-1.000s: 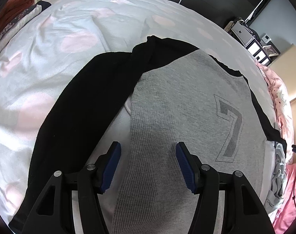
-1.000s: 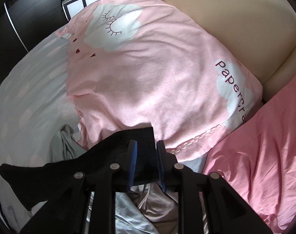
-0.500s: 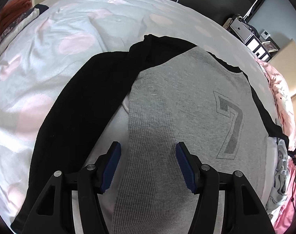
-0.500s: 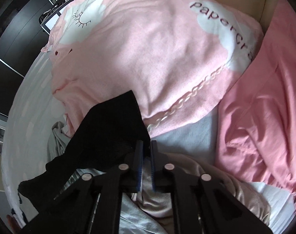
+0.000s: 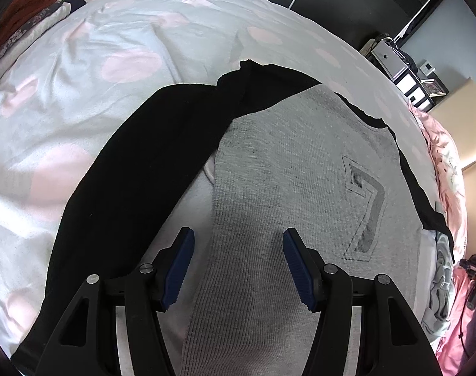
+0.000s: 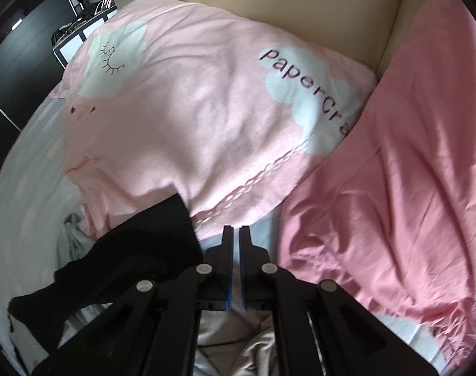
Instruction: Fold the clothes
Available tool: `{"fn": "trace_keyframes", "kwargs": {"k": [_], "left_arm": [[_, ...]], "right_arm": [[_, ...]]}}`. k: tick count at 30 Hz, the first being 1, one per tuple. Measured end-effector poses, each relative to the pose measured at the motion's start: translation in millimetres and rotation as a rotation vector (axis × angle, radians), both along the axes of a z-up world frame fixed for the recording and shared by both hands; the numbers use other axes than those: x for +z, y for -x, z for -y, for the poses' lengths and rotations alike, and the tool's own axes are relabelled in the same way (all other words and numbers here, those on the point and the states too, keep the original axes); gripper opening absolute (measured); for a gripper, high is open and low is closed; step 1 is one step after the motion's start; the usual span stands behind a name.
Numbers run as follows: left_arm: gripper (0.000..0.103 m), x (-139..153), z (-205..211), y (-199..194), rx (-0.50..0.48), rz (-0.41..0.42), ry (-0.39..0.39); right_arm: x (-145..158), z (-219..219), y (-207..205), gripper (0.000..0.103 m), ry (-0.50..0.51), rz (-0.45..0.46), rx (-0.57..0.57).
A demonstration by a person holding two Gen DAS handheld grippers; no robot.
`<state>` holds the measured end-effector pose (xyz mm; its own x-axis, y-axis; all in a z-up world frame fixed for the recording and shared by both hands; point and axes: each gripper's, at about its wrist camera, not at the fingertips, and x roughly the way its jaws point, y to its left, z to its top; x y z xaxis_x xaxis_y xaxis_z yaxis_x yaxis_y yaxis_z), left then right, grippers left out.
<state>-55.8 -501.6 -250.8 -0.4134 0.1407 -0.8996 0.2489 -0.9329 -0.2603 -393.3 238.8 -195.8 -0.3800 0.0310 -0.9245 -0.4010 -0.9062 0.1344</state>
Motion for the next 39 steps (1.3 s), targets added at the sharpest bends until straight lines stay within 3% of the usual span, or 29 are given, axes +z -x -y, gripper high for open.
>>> {"fn": "trace_keyframes", "kwargs": {"k": [1,2,6,8,12,13,17,21,23,27,32,36,39], "left_arm": [[0.06,-1,-1,0,-0.004,0.005,0.003],[0.06,-1,-2,0,-0.012,0.008,0.011],[0.06,-1,-3,-1,-0.033,0.008,0.024],[0.06,-2,-3,-1,-0.035,0.011,0.021],[0.06,-4,-4,0,-0.041,0.013,0.023],[0.06,-4,-4,0,-0.044,0.013,0.025],[0.06,-6,-4,-1,-0.048,0.013,0.024],[0.06,-5,-4,-1,-0.052,0.01,0.018],[0.06,-5,-4,-1,-0.054,0.008,0.014],[0.06,-2,-4,-2,-0.056,0.002,0.002],[0.06,0,-5,-3,-0.07,-0.014,-0.015],[0.06,9,-5,-4,-0.094,-0.062,-0.024],[0.06,15,-2,-7,-0.088,-0.084,-0.012]], "right_arm": [[-3,1,-2,0.024,0.041,0.009,-0.004],[-6,2,-4,0.029,0.085,0.011,-0.017],[-18,2,-13,0.029,0.281,-0.009,-0.089],[-24,7,-13,0.029,0.316,-0.009,-0.095],[-38,13,-8,0.026,0.288,-0.006,-0.089],[-40,14,-7,0.015,0.274,-0.016,-0.089],[-16,25,-2,0.007,0.163,-0.076,-0.028],[27,31,4,0.007,0.071,-0.143,0.021],[39,31,7,0.007,0.024,-0.13,0.039],[16,20,4,0.007,-0.055,-0.028,0.043],[-21,12,-8,0.012,-0.027,0.036,0.052],[-7,26,-33,0.018,-0.05,0.004,0.094],[17,55,-73,0.018,-0.042,-0.102,0.177]]}}
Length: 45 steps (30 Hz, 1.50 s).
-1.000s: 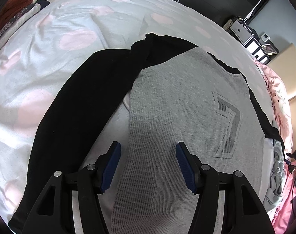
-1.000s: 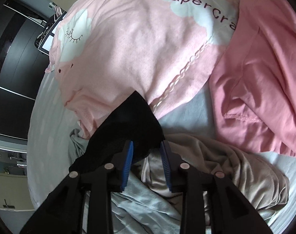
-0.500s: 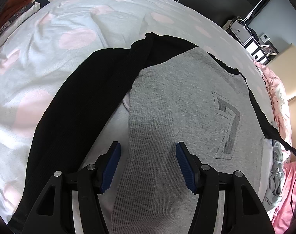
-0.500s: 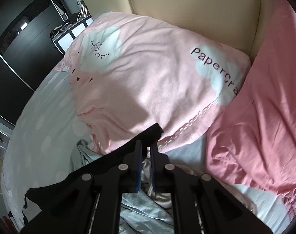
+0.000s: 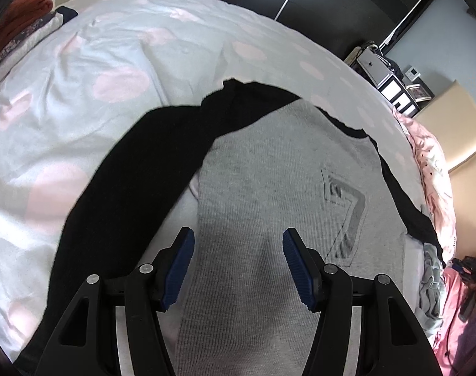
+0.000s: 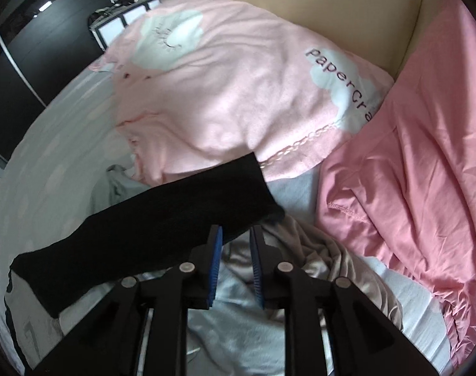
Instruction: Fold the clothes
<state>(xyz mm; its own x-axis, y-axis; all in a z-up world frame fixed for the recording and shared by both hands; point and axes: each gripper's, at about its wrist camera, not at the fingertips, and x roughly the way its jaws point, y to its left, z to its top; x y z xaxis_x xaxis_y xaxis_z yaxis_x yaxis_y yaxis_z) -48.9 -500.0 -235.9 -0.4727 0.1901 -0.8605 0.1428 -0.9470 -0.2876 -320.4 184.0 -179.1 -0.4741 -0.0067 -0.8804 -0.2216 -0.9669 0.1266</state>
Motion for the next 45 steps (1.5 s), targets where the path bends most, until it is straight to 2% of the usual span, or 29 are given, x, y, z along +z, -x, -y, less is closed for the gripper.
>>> {"fn": "trace_keyframes", "kwargs": {"k": [2,5,8,11,14,15,17,18,20,23,26,29,32,34,37,40,45], "left_arm": [[0.06,2,6,-3,0.004,0.003,0.0],[0.06,10,20,-11,0.04,0.002,-0.014],[0.06,21,36,-23,0.08,0.002,-0.023],[0.059,32,50,-38,0.105,0.021,-0.026],[0.045,40,60,-54,0.106,0.055,-0.034],[0.044,42,64,-58,0.107,0.069,-0.051],[0.036,50,70,-62,0.084,0.091,-0.107],[0.035,57,72,-64,0.066,0.094,-0.121],[0.035,79,75,-67,0.001,0.085,-0.075],[0.036,112,82,-73,-0.08,0.076,0.093],[0.036,123,98,-80,-0.162,0.134,0.172],[0.039,115,107,-96,-0.262,0.194,0.266],[0.041,94,121,-112,-0.287,0.251,0.304],[0.042,77,136,-120,-0.276,0.296,0.268],[0.048,49,159,-128,-0.205,0.387,0.188],[0.048,31,167,-138,-0.179,0.455,0.199],[0.048,7,176,-144,-0.146,0.501,0.153]], "right_arm": [[12,29,-31,0.018,0.029,-0.061,0.072],[11,85,-83,0.018,0.13,-0.108,0.184],[-3,135,-128,0.018,0.221,-0.109,0.269],[-21,174,-164,0.018,0.255,-0.098,0.376],[-36,199,-177,0.018,0.241,-0.043,0.484],[-37,204,-177,0.018,0.238,-0.033,0.508],[-35,208,-177,0.018,0.228,-0.052,0.523],[-34,208,-178,0.018,0.23,-0.061,0.527],[-34,209,-179,0.018,0.235,-0.073,0.534],[-35,207,-180,0.018,0.255,-0.071,0.535],[-33,197,-178,0.018,0.302,-0.07,0.515],[-34,192,-176,0.018,0.329,-0.065,0.499],[-37,194,-174,0.018,0.332,-0.053,0.506],[-37,196,-174,0.018,0.33,-0.051,0.512],[-36,198,-175,0.018,0.326,-0.053,0.516],[-36,199,-176,0.018,0.323,-0.055,0.514],[-37,199,-175,0.018,0.316,-0.046,0.506]]}}
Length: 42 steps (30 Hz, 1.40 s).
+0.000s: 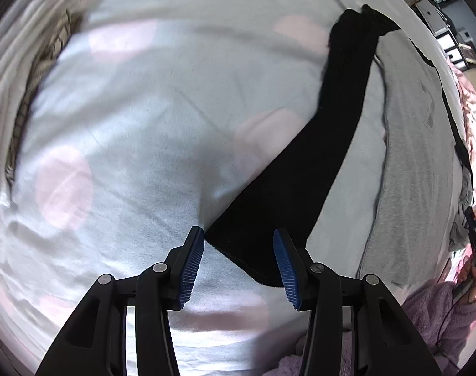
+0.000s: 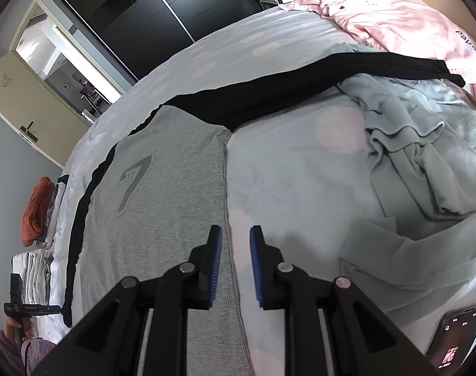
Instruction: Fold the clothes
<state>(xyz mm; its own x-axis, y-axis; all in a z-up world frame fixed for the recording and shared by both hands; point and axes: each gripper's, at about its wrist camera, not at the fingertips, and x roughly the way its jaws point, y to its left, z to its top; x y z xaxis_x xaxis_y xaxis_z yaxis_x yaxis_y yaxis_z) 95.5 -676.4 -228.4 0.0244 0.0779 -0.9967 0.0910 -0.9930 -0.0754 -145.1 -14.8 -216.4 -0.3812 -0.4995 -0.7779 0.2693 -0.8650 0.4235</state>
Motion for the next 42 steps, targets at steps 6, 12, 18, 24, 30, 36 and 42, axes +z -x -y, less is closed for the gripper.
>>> {"fn": "trace_keyframes", "kwargs": {"k": [6,12,18,24,30,36,42], "left_arm": [[0.009,18,-8,0,-0.023,-0.089,0.0],[0.007,102,-21,27,-0.058,-0.278,0.026],[0.007,175,-30,88,-0.086,-0.385,0.093],[0.007,213,-36,150,-0.104,-0.429,0.155],[0.007,238,-12,208,-0.081,-0.45,0.232],[0.006,208,47,267,0.014,-0.421,0.306],[0.005,132,102,301,0.102,-0.334,0.444]], "right_arm": [[-1,1,0,0.018,-0.024,0.001,-0.002],[-7,4,3,0.018,-0.054,0.016,-0.003],[-14,12,7,0.018,-0.092,0.026,0.013],[-21,24,12,0.018,-0.144,0.012,0.039],[-25,34,25,0.018,-0.182,-0.029,0.043],[-32,46,40,0.018,-0.211,-0.059,0.063],[-40,56,50,0.018,-0.213,-0.07,0.08]]}}
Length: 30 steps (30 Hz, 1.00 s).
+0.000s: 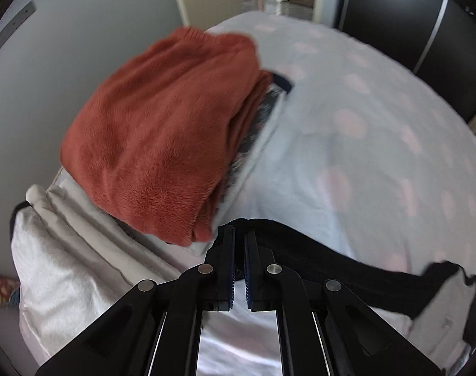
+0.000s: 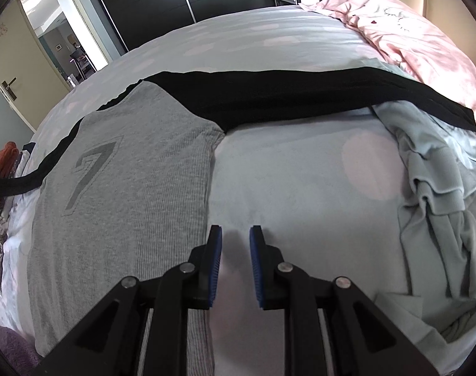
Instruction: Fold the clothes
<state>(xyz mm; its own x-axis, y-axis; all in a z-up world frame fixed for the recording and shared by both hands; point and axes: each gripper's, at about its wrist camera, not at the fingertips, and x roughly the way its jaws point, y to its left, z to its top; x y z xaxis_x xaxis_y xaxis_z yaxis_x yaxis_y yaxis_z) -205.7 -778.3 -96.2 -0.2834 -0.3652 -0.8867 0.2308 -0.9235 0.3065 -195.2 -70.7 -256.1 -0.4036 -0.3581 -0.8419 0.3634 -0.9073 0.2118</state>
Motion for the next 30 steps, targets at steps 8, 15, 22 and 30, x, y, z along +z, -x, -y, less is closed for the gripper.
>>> {"fn": "trace_keyframes", "kwargs": {"k": [8,15,22,30], "left_arm": [[0.014,-68,26,1,0.023,0.11,0.06],[0.059,-35,-22,-51,-0.084,0.1,0.035],[0.059,-17,-106,-161,-0.271,0.194,-0.195],[0.059,-39,-201,-275,-0.49,0.361,-0.2]], "right_arm": [[-8,6,5,0.018,-0.02,0.011,0.012],[-3,2,2,0.018,0.001,0.014,0.024],[2,-13,-10,0.018,0.059,0.096,0.043],[30,-41,-43,0.021,0.155,0.173,0.023]]}}
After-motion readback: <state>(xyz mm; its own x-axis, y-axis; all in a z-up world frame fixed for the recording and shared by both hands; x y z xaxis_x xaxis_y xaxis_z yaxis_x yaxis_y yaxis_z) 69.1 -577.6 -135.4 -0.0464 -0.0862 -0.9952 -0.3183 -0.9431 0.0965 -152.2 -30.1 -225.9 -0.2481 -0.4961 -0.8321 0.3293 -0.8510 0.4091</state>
